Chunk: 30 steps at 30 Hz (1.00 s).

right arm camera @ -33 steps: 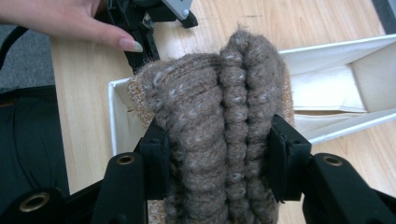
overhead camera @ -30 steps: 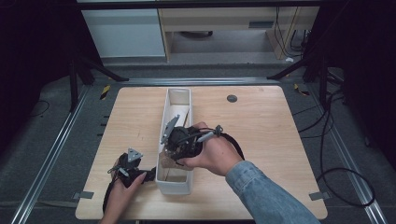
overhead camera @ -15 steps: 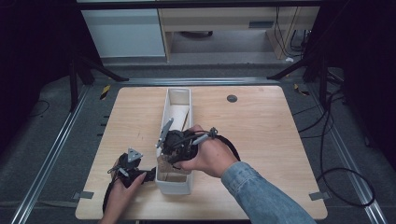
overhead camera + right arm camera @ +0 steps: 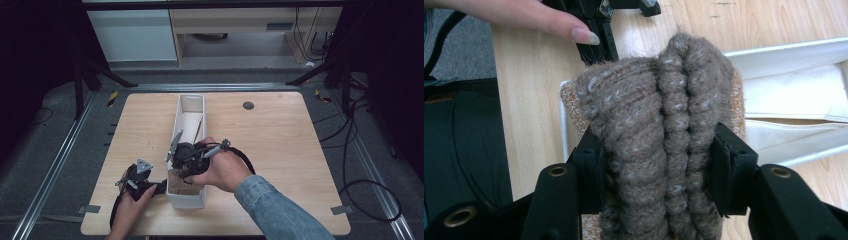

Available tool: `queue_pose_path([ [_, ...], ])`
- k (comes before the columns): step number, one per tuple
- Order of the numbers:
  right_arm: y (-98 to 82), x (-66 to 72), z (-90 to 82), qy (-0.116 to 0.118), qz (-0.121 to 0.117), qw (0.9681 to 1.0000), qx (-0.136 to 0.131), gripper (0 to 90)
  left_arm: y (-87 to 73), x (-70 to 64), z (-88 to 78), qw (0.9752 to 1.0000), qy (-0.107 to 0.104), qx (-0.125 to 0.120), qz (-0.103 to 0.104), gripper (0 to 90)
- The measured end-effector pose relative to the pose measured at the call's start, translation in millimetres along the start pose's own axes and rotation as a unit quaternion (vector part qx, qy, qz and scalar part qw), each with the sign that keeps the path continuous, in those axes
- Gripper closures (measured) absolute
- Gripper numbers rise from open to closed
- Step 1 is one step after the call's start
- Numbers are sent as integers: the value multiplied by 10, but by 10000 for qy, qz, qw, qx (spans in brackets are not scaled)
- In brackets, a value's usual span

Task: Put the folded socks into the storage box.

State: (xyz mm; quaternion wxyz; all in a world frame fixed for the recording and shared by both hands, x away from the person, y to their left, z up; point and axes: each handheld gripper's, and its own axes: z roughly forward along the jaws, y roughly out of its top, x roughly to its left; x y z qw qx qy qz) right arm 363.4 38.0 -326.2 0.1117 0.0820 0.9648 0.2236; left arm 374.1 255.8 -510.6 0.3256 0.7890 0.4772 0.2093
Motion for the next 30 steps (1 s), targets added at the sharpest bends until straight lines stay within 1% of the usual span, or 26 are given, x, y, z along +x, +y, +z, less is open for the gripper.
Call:
queue_pose_path([
  [5,2,18,72,34,14,10000,61,498,1,0,-1,10000,14,2,6,6],
  [10,5,18,99,54,16,10000,72,496,1,1,-1,10000,10,1,5,6],
  [18,-12,40,179,45,35,10000,38,493,1,1,1,10000,7,-6,3,5],
  [23,-19,51,213,73,86,9999,68,490,0,3,1,10000,-6,-8,-7,5],
  [27,-34,28,244,150,140,9998,60,489,0,3,1,10000,-7,-7,-7,5],
  [30,-38,26,260,147,174,9997,47,488,2,4,1,10000,-13,4,-2,4],
])
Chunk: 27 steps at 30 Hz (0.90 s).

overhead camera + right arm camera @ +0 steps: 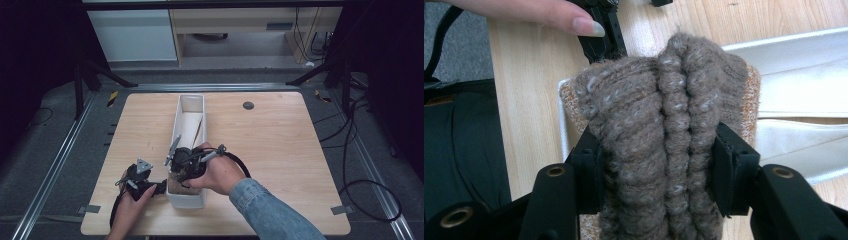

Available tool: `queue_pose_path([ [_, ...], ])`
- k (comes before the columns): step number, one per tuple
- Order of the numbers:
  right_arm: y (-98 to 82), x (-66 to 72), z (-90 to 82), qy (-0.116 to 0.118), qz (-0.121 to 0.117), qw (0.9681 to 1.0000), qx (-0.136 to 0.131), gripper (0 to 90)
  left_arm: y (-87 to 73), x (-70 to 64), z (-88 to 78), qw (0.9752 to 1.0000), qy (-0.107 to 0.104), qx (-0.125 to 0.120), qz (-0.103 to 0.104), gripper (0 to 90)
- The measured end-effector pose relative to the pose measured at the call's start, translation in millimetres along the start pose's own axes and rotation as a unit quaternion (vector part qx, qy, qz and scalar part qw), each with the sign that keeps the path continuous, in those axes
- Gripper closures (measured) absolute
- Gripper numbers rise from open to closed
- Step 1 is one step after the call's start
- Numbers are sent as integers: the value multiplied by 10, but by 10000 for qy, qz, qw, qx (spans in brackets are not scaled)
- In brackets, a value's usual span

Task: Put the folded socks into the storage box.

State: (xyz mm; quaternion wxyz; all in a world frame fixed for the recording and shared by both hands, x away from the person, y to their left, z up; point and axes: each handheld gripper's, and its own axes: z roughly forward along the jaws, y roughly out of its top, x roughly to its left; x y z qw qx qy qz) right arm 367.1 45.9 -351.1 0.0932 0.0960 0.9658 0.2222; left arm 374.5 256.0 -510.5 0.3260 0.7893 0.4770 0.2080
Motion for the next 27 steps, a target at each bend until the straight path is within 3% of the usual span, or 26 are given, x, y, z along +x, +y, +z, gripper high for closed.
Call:
queue_pose_path([
  [10,-21,-8,93,10,42,10000,54,489,1,0,2,10000,1,0,-4,3],
  [18,-69,-53,221,163,259,9995,-35,489,2,-1,5,10000,12,-8,-5,1],
  [27,-80,-38,336,145,246,9996,17,477,2,0,5,10000,9,-7,-4,1],
])
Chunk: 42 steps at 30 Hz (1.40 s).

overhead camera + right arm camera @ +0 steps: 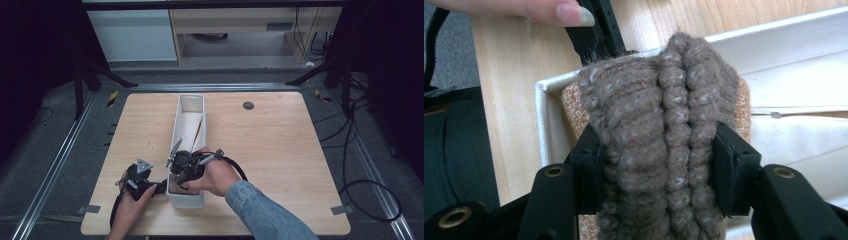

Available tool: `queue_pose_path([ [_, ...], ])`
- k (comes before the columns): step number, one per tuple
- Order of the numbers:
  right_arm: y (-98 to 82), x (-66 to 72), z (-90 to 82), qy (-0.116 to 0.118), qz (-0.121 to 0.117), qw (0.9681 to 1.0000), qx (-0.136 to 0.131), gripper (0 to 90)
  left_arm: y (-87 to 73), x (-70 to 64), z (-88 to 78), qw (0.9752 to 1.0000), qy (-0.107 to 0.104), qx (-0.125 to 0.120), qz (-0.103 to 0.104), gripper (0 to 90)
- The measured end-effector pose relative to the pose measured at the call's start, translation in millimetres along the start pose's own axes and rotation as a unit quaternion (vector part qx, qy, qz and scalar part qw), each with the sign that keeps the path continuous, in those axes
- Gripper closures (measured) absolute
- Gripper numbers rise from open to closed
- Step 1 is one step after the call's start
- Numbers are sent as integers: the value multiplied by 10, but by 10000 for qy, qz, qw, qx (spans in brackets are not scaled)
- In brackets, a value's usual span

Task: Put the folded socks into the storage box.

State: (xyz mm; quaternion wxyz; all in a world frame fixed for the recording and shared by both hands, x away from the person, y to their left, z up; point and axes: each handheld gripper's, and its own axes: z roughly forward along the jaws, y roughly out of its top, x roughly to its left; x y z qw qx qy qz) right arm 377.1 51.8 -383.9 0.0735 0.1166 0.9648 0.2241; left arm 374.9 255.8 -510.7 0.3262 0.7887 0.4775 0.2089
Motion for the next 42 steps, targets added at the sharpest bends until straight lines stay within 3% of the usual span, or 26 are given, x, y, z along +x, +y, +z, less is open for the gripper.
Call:
queue_pose_path([
  [12,-11,-16,55,30,14,10000,-38,449,1,3,-3,10000,-2,20,22,1],
  [17,-28,-4,32,50,-22,10000,-58,305,0,0,0,10000,0,-1,-1,1],
  [21,-52,3,-47,-97,2,9997,-226,149,1,5,-5,10000,-3,35,41,1],
  [25,-72,-6,-139,-110,114,9996,-236,145,0,2,-2,10000,-3,15,17,1],
  [32,-131,-26,-418,-223,120,9990,-371,192,0,1,-2,10000,3,15,19,0],
  [33,-140,-59,-506,-197,185,9987,-423,279,1,1,-2,10000,3,18,22,0],
  [39,-140,-119,-692,-302,298,9975,-573,401,1,1,-2,10000,4,19,22,0],
  [40,-137,-151,-755,-315,354,9969,-628,484,0,1,-2,10000,4,19,23,0],
  [42,-137,-170,-800,-290,365,9968,-654,553,0,1,-2,10000,4,18,24,0],
])
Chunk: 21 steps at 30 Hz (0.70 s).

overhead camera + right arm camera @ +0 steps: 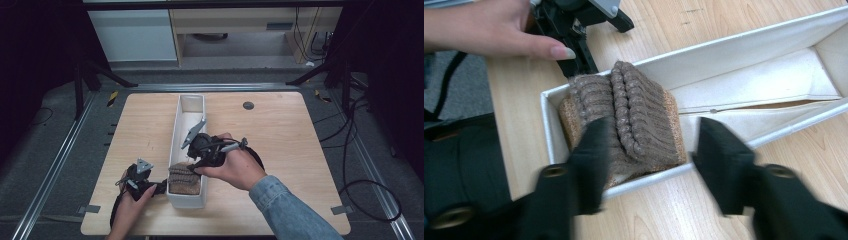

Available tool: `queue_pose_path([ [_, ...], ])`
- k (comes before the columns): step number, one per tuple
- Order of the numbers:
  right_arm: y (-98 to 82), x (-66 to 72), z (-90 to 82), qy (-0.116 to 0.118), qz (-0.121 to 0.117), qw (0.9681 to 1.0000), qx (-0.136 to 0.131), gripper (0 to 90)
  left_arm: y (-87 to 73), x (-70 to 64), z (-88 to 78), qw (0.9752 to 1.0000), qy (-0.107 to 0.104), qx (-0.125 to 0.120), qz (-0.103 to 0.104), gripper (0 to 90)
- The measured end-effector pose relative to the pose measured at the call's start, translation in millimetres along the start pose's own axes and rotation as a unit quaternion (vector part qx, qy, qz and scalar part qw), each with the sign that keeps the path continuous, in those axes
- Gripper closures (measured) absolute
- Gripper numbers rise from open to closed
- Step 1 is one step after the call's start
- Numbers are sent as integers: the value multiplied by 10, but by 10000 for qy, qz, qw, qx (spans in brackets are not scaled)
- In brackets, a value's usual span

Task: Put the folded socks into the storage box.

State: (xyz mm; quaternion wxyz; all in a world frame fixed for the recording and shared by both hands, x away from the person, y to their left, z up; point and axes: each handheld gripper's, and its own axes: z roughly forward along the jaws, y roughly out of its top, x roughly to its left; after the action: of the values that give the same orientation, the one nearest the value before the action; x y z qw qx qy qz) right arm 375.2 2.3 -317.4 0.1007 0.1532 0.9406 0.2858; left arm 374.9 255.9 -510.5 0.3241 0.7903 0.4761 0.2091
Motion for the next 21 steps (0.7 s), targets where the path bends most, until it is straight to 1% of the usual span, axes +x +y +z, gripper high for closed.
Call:
queue_pose_path([
  [2,8,-23,-52,-18,16,10000,-49,658,0,0,0,10000,-1,2,-2,0],
  [3,8,-23,-52,-18,16,10000,-49,658,0,0,0,10000,-1,2,-2,0],
  [5,13,-43,-106,-87,55,9999,-130,732,0,0,-1,10000,-1,3,-1,0],
  [6,15,-64,-147,-132,116,9996,-211,773,0,0,0,10000,-1,3,-1,0],
  [7,15,-64,-147,-132,116,9996,-211,773,0,0,0,10000,-1,3,-1,0],
  [8,14,-83,-163,-171,188,9993,-270,841,0,0,-1,10000,-1,3,-1,0],
  [10,19,-103,-155,-142,240,9992,-279,890,0,0,0,10000,2,2,0,0],
  [12,21,-114,-117,-87,257,9994,-232,900,0,0,0,10000,-1,2,-3,0],
  [15,29,-123,-38,-24,212,9997,-100,900,0,0,0,10000,1,-2,-5,0],
  [21,45,-142,96,99,229,9997,-58,900,0,0,0,10000,-1,0,-5,0],
])
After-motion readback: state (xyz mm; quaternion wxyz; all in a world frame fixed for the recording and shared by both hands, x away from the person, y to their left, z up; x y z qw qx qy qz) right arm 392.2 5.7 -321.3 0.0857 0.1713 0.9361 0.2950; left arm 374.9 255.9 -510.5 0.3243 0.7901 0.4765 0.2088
